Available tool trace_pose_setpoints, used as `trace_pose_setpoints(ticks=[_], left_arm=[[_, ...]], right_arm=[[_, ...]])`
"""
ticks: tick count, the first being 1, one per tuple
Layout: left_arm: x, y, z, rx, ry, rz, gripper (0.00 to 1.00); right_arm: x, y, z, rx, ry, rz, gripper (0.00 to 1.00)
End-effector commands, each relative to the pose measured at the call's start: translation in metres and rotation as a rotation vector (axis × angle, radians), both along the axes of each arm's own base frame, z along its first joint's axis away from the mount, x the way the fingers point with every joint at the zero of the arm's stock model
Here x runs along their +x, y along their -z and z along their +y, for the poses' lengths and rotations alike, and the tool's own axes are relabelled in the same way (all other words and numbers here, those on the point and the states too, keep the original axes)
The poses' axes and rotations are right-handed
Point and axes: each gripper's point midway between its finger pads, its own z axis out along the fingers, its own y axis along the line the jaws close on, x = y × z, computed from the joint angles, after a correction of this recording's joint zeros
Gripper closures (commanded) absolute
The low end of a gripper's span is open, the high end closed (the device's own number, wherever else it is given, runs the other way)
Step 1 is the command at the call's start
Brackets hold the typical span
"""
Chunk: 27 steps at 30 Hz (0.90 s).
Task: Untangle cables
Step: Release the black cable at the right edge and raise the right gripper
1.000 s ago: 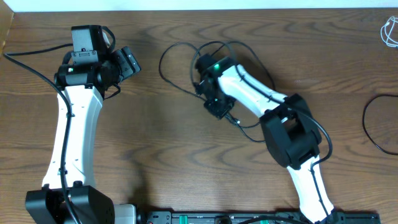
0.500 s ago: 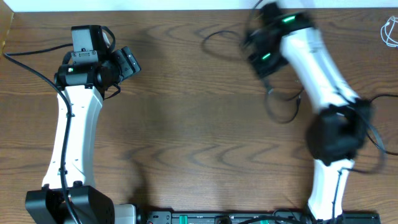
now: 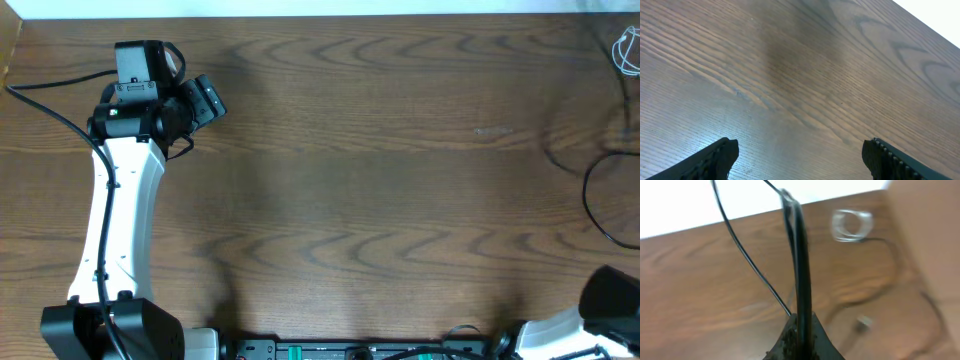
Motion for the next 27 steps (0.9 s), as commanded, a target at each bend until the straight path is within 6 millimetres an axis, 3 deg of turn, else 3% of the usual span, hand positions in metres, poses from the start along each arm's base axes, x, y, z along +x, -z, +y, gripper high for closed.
trace_pose_setpoints(ticks=[1,5,9,17,18,20,22,27], left_arm=[[0.001,0.0,0.002,0.002,-0.009,0.002,0.15],[0.001,0.0,0.002,0.002,-0.008,0.002,0.14],[0.001,0.0,0.002,0.002,-0.008,0.002,0.15],[0.001,0.0,0.002,0.002,-0.008,0.002,0.14],[0.001,0.0,0.002,0.002,-0.008,0.002,0.14],[0.001,0.0,0.002,0.002,-0.008,0.002,0.14],[0.001,0.0,0.002,0.002,-0.008,0.002,0.15],[0.001,0.0,0.002,0.002,-0.008,0.002,0.15]], right_arm=[[-0.018,-0.006,-0.038,0.01,0.111,-0.025,0.99],[-0.023,0.013,-0.076,0.002,0.178,0.016,0.99],[-0.019,0.048,-0.117,-0.054,0.286,0.116,0.99],[0.02,0.126,-0.17,-0.055,0.365,0.197,0.99],[0.023,0.135,-0.173,-0.049,0.364,0.207,0.88],[0.026,0.15,-0.175,-0.034,0.362,0.233,0.29],[0.025,0.158,-0.174,-0.007,0.382,0.245,0.03],[0.025,0.148,-0.163,0.012,0.368,0.228,0.01]])
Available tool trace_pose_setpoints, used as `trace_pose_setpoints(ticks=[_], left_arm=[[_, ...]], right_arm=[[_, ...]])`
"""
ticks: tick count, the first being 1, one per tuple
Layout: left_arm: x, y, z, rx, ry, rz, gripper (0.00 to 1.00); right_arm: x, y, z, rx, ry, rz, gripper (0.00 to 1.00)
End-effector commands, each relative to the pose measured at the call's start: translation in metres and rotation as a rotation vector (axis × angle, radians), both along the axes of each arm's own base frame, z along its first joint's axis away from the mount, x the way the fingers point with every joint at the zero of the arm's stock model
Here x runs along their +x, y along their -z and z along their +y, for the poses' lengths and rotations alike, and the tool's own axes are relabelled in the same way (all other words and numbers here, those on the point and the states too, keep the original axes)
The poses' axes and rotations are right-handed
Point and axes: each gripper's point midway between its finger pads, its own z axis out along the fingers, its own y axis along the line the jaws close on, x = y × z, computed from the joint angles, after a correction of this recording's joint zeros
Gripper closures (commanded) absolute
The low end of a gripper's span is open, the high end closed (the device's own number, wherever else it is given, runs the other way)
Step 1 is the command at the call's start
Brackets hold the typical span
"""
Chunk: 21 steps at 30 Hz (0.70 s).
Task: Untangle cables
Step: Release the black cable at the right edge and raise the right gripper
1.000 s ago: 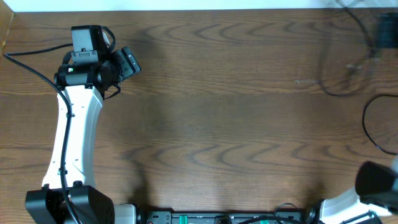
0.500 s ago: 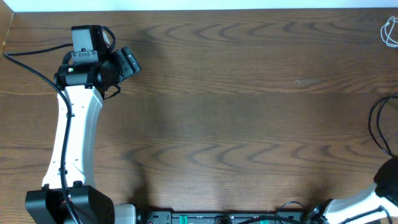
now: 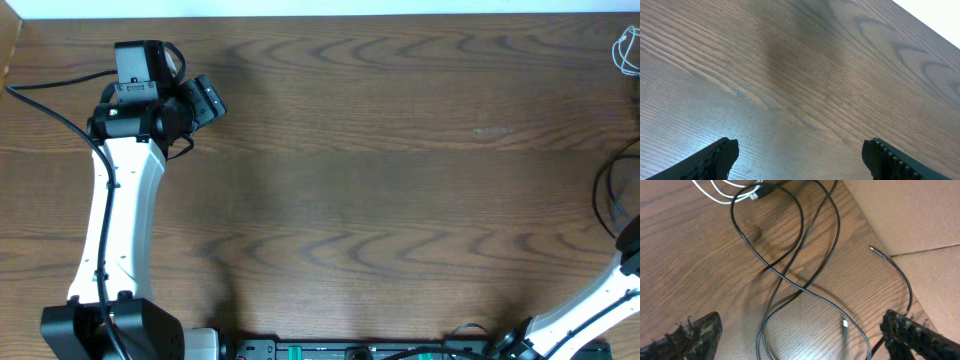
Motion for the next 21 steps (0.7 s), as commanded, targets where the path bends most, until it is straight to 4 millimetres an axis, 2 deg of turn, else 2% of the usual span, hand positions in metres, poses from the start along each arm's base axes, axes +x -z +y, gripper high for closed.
trace_pose_setpoints(ticks=[1,7,14,16,21], left_arm=[[0.001,0.0,0.002,0.003,-0.007,0.002,0.15],[0.001,0.0,0.002,0.004,-0.007,0.002,0.15],[0.001,0.0,0.002,0.003,-0.006,0.002,0.15],[0.001,0.0,0.002,0.003,-0.006,0.002,0.14],[0.001,0.0,0.002,0.003,-0.007,0.003,0.13]], right_arm=[[0.001,-0.028,0.011,-0.001,-0.001,-0.062,0.01],[0.018,-0.073,0.065,0.043,-0.198,-0.183,0.01],[0.015,-0.116,0.132,0.018,-0.352,-0.207,0.01],[0.013,-0.122,0.156,0.038,-0.408,-0.205,0.01],[0.006,-0.127,0.239,0.149,-0.671,-0.192,0.01]])
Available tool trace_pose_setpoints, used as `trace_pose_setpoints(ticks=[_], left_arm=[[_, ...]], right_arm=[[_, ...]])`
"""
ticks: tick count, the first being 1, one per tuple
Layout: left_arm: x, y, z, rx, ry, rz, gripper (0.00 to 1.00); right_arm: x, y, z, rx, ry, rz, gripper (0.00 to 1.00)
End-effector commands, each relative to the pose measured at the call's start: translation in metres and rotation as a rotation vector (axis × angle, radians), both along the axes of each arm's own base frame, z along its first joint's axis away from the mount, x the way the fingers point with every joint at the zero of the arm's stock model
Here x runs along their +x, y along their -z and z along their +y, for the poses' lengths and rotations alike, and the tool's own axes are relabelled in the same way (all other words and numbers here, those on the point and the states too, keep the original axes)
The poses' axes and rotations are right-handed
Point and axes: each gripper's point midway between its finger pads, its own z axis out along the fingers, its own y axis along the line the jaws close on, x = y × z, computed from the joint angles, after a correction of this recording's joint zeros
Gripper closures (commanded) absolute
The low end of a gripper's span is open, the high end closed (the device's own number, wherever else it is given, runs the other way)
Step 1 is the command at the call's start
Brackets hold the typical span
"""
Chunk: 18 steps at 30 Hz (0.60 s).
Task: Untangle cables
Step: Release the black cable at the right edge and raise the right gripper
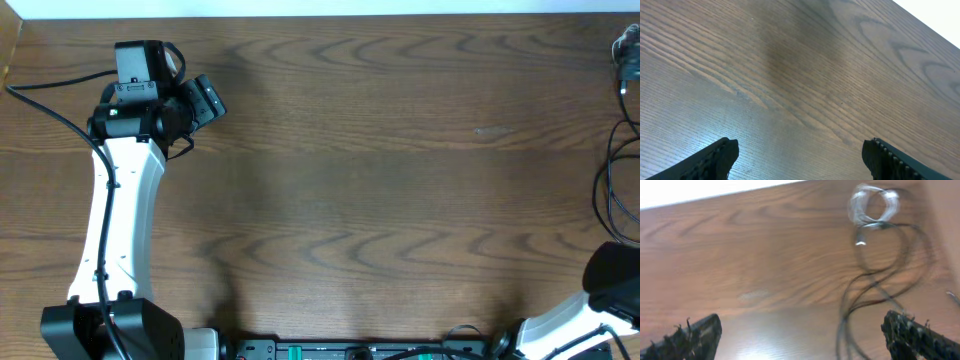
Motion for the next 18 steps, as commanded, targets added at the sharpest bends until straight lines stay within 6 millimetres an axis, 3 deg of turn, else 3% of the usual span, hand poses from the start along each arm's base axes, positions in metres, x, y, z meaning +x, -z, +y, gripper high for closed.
trace_pose_setpoints(ticks=[1,4,7,12,18], left_arm=[[0.001,0.0,0.002,0.003,-0.007,0.004,0.11],[0.0,0.001,0.001,0.003,-0.006,0.01,0.09],[0.0,0.001,0.001,0.002,-0.007,0.01,0.0],[0.0,0.001,0.002,0.003,-0.007,0.01,0.0],[0.0,0.001,0.002,0.003,-0.007,0.01,0.0]], right_arm=[[0.0,-0.009,0.059,0.067,-0.212,-0.023,0.01],[-0.004,-0.004,0.098,0.1,-0.297,0.024,0.01],[-0.008,-0.004,0.127,0.094,-0.348,0.045,0.01],[-0.015,-0.025,0.145,0.057,-0.324,0.004,0.01],[-0.047,-0.058,0.155,0.062,-0.305,-0.06,0.01]])
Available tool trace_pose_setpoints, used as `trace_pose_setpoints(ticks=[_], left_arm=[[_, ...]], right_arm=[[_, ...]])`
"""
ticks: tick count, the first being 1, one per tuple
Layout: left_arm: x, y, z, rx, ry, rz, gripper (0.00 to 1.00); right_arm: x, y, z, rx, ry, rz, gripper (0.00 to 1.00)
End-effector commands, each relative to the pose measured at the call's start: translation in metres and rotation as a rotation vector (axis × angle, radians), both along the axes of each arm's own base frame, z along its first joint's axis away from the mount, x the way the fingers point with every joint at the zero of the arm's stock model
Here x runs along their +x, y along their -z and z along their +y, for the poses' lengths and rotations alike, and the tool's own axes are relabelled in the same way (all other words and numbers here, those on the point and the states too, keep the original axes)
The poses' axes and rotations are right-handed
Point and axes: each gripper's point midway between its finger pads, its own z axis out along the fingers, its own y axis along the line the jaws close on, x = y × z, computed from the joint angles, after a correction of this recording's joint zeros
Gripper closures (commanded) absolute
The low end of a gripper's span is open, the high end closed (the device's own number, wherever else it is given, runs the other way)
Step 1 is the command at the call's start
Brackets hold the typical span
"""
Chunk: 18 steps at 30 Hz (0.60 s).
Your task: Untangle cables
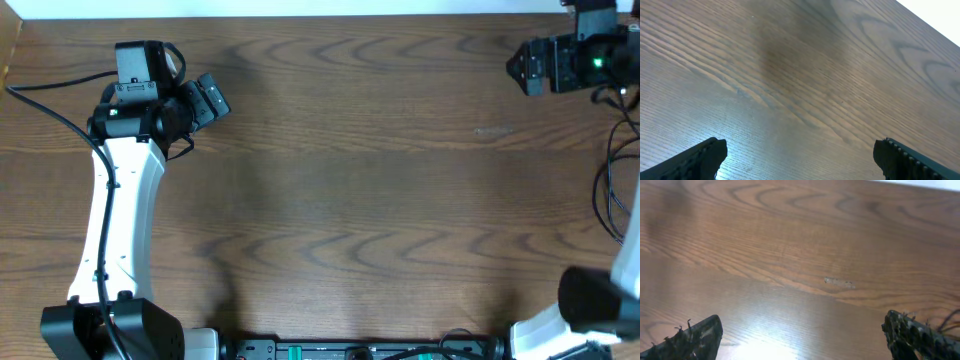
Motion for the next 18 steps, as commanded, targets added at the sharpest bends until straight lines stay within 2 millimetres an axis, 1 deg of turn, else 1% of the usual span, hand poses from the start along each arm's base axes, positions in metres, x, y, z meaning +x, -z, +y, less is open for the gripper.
trace_pose_setpoints(ticks=[1,4,6,11,14,18], left_arm=[[0.001,0.0,0.002,0.005,-0.004,0.003,0.0],[0.001,0.0,0.002,0.005,-0.004,0.003,0.0],[0.001,0.0,0.002,0.005,-0.004,0.003,0.0],[0.001,0.0,0.002,0.005,-0.005,0.003,0.0],[0.001,0.0,0.002,0.005,-0.005,0.003,0.0],[0.001,0.0,0.002,0.005,-0.004,0.003,0.0]], right_arm=[[-0.026,-0.033,0.004,0.024,0.053,-0.066,0.01],[-0.041,-0.039,0.005,0.069,0.111,-0.049,0.01],[-0.047,-0.041,0.006,0.072,0.113,-0.047,0.01],[-0.048,-0.042,0.006,0.072,0.116,-0.048,0.01],[-0.052,-0.038,0.005,0.062,0.116,-0.031,0.01],[-0.053,-0.038,0.007,0.03,0.057,-0.04,0.01]])
